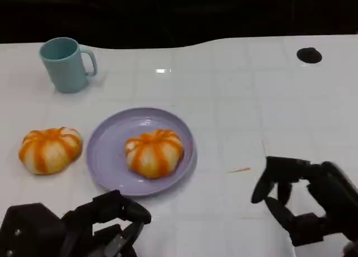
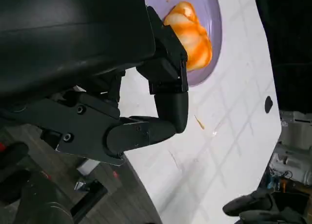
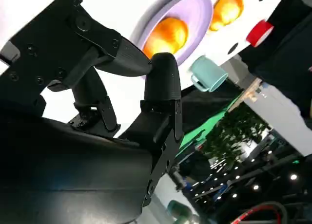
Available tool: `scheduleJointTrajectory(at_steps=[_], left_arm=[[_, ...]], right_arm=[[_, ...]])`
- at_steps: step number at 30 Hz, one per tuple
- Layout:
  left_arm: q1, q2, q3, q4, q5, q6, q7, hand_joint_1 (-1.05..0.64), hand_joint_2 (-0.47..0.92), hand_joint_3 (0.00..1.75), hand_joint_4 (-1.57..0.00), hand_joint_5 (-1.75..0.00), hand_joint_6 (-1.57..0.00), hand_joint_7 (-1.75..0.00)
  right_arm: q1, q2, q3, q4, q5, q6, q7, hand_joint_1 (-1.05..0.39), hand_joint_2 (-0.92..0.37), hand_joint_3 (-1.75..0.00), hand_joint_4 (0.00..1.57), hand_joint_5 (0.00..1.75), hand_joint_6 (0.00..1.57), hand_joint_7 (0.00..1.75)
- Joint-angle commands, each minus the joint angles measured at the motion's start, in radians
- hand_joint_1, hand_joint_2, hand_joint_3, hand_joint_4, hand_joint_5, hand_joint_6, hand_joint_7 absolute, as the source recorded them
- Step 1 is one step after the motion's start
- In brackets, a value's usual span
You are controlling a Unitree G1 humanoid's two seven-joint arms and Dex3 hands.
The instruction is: Grasp the bread from the table and place it into the plate.
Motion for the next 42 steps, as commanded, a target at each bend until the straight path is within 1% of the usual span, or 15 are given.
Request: scheduleJointTrajectory(at_steps=[1, 4, 8, 12, 15, 19, 24, 31, 35, 42], left_arm=[[0.005, 0.004, 0.004, -0.020, -0.004, 0.015, 0.010, -0.42, 0.92, 0.49, -0.63, -1.75, -0.61, -1.30], [0.002, 0.006, 0.006, -0.020, -0.004, 0.012, 0.006, -0.42, 0.92, 0.49, -0.64, -1.75, -0.61, -1.30], [0.002, 0.009, 0.010, -0.014, -0.004, -0.002, -0.002, -0.40, 0.92, 0.50, -0.64, -1.75, -0.61, -1.30], [-0.011, 0.016, 0.029, -0.004, -0.019, 0.009, -0.011, -0.40, 0.92, 0.50, -0.63, -1.75, -0.61, -1.30], [-0.019, 0.022, 0.038, 0.003, -0.026, 0.011, -0.015, -0.39, 0.92, 0.50, -0.64, -1.75, -0.61, -1.30], [-0.029, 0.020, 0.051, 0.017, -0.047, 0.018, -0.016, -0.36, 0.92, 0.51, -0.64, -1.75, -0.60, -1.30], [-0.040, 0.021, 0.057, 0.040, -0.058, 0.016, -0.021, -0.32, 0.92, 0.53, -0.64, -1.75, -0.60, -1.30], [-0.035, 0.021, 0.051, 0.020, -0.055, 0.034, -0.007, -0.30, 0.92, 0.54, -0.61, -1.75, -0.59, -1.31], [-0.031, 0.020, 0.048, 0.018, -0.051, 0.027, -0.008, -0.34, 0.92, 0.51, -0.62, -1.75, -0.59, -1.31], [-0.029, 0.016, 0.049, 0.008, -0.057, 0.045, 0.000, -0.32, 0.92, 0.53, -0.62, -1.75, -0.58, -1.30]], right_arm=[[0.066, -0.037, -0.050, -0.063, 0.039, 0.017, 0.033, -0.17, -0.31, -1.42, 0.89, 1.75, 0.82, 1.39], [0.105, -0.044, -0.069, -0.099, 0.039, 0.033, 0.045, -0.15, -0.33, -1.40, 0.91, 1.75, 0.80, 1.42], [0.135, -0.034, -0.079, -0.128, 0.020, 0.062, 0.047, -0.15, -0.35, -1.37, 0.95, 1.75, 0.81, 1.43], [0.152, -0.003, -0.068, -0.128, -0.044, 0.093, 0.007, -0.14, -0.36, -1.34, 0.96, 1.75, 0.81, 1.44], [0.153, 0.014, -0.061, -0.125, -0.080, 0.114, -0.015, -0.15, -0.38, -1.31, 0.98, 1.75, 0.82, 1.45], [0.141, 0.030, -0.055, -0.103, -0.119, 0.120, -0.043, -0.15, -0.40, -1.27, 0.99, 1.75, 0.82, 1.48], [0.134, 0.038, -0.043, -0.103, -0.168, 0.146, -0.063, -0.15, -0.36, -1.28, 0.99, 1.75, 0.82, 1.49], [0.144, 0.045, -0.037, -0.120, -0.174, 0.168, -0.070, -0.16, -0.35, -1.28, 0.99, 1.75, 0.83, 1.50], [0.146, 0.037, -0.037, -0.123, -0.166, 0.172, -0.060, -0.16, -0.36, -1.28, 0.99, 1.75, 0.82, 1.49], [0.153, 0.033, -0.038, -0.137, -0.160, 0.181, -0.048, -0.18, -0.36, -1.28, 0.98, 1.75, 0.82, 1.48]])
